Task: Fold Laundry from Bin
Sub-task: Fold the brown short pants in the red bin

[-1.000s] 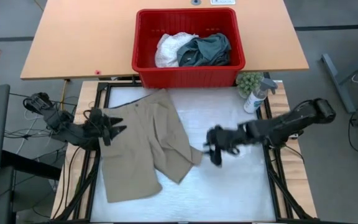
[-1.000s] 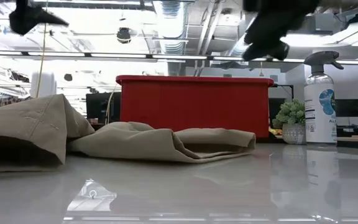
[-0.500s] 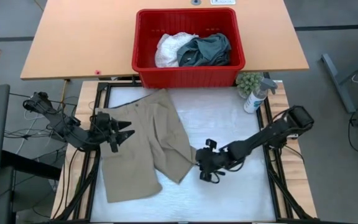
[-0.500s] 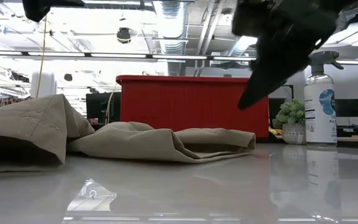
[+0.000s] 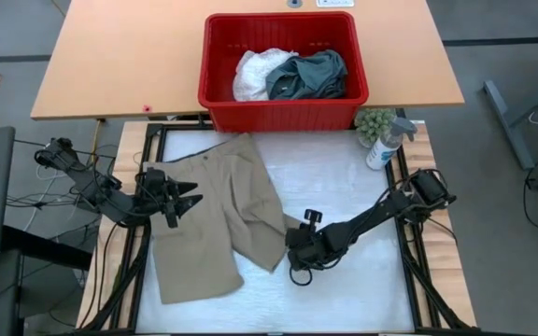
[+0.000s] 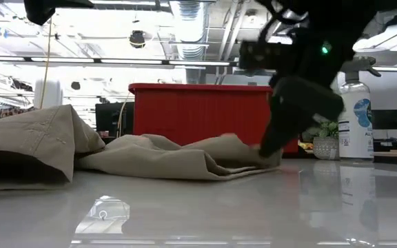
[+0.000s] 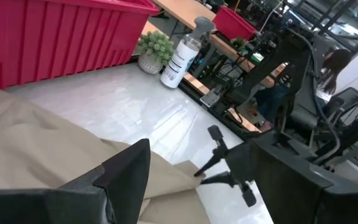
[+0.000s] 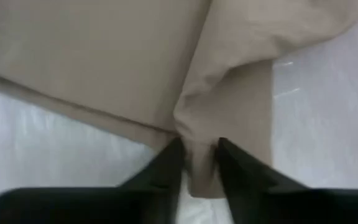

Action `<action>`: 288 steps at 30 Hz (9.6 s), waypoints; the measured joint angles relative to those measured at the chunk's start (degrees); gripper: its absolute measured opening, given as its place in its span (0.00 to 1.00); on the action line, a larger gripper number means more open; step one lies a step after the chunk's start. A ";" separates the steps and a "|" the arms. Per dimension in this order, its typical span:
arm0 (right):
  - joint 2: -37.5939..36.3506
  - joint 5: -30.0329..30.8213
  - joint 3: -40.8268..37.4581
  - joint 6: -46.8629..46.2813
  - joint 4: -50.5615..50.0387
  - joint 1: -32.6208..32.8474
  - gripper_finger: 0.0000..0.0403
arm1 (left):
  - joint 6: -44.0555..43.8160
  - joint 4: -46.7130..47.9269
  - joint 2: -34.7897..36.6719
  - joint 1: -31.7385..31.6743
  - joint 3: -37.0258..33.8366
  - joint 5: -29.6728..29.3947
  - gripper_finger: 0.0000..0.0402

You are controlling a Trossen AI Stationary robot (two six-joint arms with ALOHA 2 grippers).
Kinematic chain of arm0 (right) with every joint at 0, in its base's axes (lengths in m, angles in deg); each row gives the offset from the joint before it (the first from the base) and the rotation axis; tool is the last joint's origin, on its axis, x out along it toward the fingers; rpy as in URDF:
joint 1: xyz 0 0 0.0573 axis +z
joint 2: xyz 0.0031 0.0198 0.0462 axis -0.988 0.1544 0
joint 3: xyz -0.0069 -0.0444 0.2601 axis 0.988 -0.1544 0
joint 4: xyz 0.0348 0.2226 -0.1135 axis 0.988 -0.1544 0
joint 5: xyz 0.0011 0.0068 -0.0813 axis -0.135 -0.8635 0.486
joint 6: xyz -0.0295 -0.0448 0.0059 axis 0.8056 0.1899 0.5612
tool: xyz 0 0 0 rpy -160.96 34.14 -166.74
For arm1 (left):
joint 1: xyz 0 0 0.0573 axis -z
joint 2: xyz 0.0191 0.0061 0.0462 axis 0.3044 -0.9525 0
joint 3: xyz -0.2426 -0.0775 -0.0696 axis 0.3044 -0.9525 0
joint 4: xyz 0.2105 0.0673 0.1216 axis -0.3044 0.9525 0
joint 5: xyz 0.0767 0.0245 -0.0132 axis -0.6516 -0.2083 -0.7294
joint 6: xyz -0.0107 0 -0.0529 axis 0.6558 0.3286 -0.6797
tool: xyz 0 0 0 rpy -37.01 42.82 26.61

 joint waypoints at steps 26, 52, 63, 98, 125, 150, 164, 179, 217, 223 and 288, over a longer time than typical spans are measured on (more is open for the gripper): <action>-11.45 -27.24 9.27 -32.97 -35.17 -10.21 0.43 | -7.92 0.92 -4.52 0.00 0.02 -0.52 0.64; 2.39 -22.74 9.33 -5.98 5.71 -33.70 0.56 | -20.02 2.84 -14.47 -2.73 0.02 5.97 0.64; 4.64 -22.13 9.30 -2.79 7.73 -35.67 0.49 | -20.66 2.95 -14.47 -2.73 0.02 5.55 0.64; 4.95 -15.97 9.36 1.61 -3.43 -42.27 0.08 | -20.72 3.41 -14.50 -2.73 0.02 5.81 0.64; -22.51 -14.09 9.36 -4.29 -19.67 -19.33 0.43 | -36.35 31.48 -30.22 -10.47 0.00 25.11 0.51; -2.33 -9.21 9.33 -31.71 -24.16 4.32 0.05 | -41.19 -17.36 -48.82 -7.88 2.10 47.50 0.01; -3.38 -7.20 9.33 -36.57 -20.84 4.15 0.09 | -3.43 2.89 -40.20 -22.77 11.82 22.68 0.00; -3.27 -7.44 9.33 -43.01 -21.31 7.31 0.08 | 15.86 0.71 -50.50 -38.79 6.12 30.66 0.00; -2.81 -10.31 -2.30 -32.93 -13.47 -8.38 0.07 | -12.37 12.35 -47.73 -32.17 0.72 38.62 0.00; -2.81 -9.10 -2.30 -24.47 -13.61 -15.81 0.06 | -12.30 7.33 -47.65 -32.20 0.92 39.49 0.00; -17.43 -4.41 1.90 -28.08 -35.80 -10.94 0.06 | 17.84 8.41 -48.64 -34.30 6.56 46.65 0.00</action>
